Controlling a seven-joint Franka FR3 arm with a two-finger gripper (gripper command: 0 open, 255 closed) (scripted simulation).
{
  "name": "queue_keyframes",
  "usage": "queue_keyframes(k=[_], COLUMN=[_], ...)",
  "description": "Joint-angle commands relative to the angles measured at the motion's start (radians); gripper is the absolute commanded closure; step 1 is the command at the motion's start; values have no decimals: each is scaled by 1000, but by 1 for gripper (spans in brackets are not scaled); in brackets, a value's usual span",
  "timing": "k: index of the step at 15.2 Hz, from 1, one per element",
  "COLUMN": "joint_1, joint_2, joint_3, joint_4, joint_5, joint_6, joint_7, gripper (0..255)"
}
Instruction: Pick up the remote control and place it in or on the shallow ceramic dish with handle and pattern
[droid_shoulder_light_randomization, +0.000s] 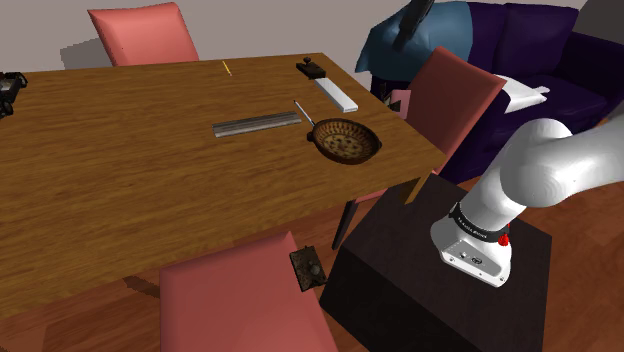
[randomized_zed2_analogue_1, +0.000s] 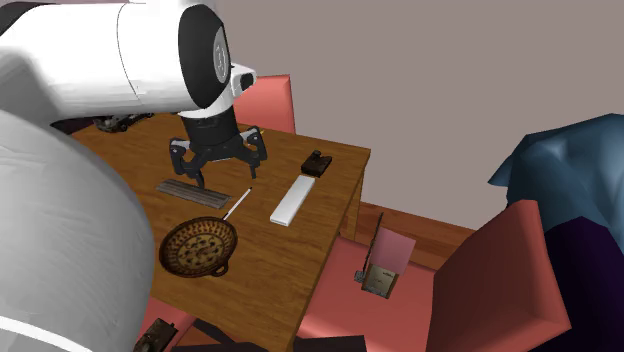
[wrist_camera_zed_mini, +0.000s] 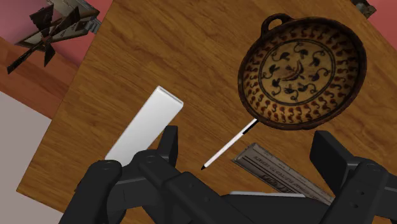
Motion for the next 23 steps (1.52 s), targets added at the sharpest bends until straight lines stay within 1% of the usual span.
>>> queue_keyframes(k=[1,6,12,18,23], joint_1=[0,-43,-92,-133,-161], joint_2=[0,164,373,587,766], joint_3=[0,1,-2,-16,-36], joint_4=[0,16,69,157,253], joint_5=[0,-11,-29,-49,-61], joint_6=[0,115,230,316,364], joint_7=[0,56,126,195,249], gripper=[0,0,0,0,0])
